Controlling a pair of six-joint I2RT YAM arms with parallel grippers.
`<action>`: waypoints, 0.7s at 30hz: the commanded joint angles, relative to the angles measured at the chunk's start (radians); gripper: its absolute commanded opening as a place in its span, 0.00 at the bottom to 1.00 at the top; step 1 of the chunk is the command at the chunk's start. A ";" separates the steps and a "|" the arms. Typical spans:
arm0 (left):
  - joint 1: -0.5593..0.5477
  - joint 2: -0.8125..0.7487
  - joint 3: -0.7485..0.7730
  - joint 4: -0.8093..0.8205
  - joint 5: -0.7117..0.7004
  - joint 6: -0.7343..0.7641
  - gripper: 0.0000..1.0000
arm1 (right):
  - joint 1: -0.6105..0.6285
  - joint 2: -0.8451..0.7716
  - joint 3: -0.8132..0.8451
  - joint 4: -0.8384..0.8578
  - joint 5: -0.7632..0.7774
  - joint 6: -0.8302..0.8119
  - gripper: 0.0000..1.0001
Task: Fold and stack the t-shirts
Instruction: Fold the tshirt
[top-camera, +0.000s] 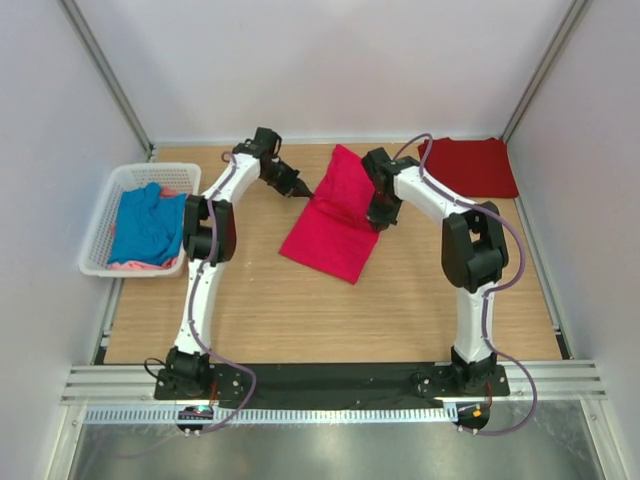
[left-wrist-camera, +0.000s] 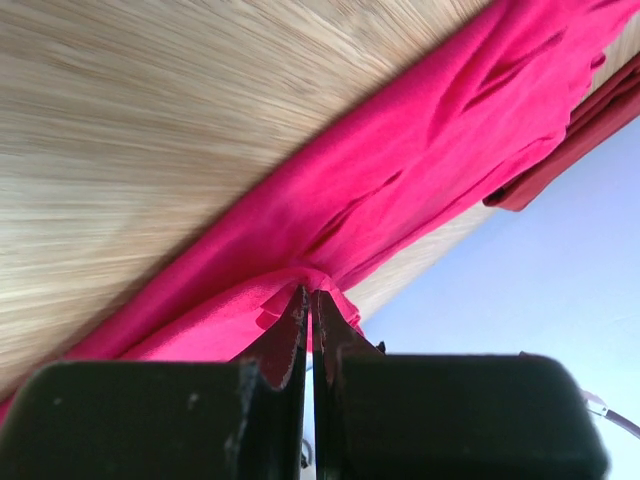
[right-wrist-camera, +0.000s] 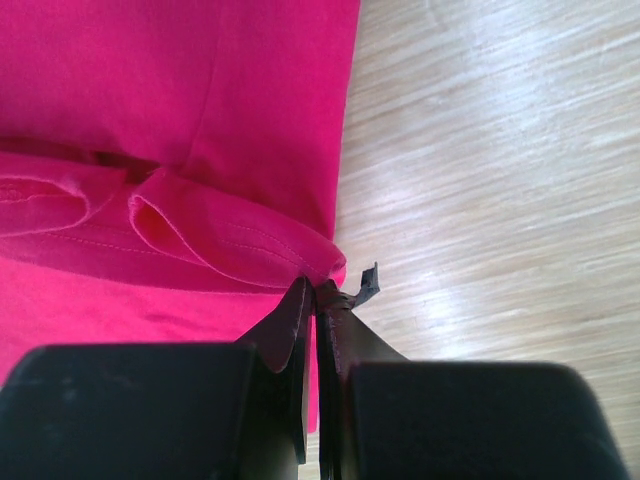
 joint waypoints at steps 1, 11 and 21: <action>0.025 -0.022 -0.002 0.046 0.001 -0.011 0.00 | -0.012 0.019 0.055 0.004 -0.002 -0.023 0.01; 0.023 0.002 0.005 0.199 0.094 -0.026 0.11 | -0.027 0.071 0.131 -0.022 0.010 -0.020 0.05; 0.043 -0.097 0.043 0.008 0.043 0.206 0.37 | -0.044 -0.036 0.153 -0.122 0.013 0.008 0.45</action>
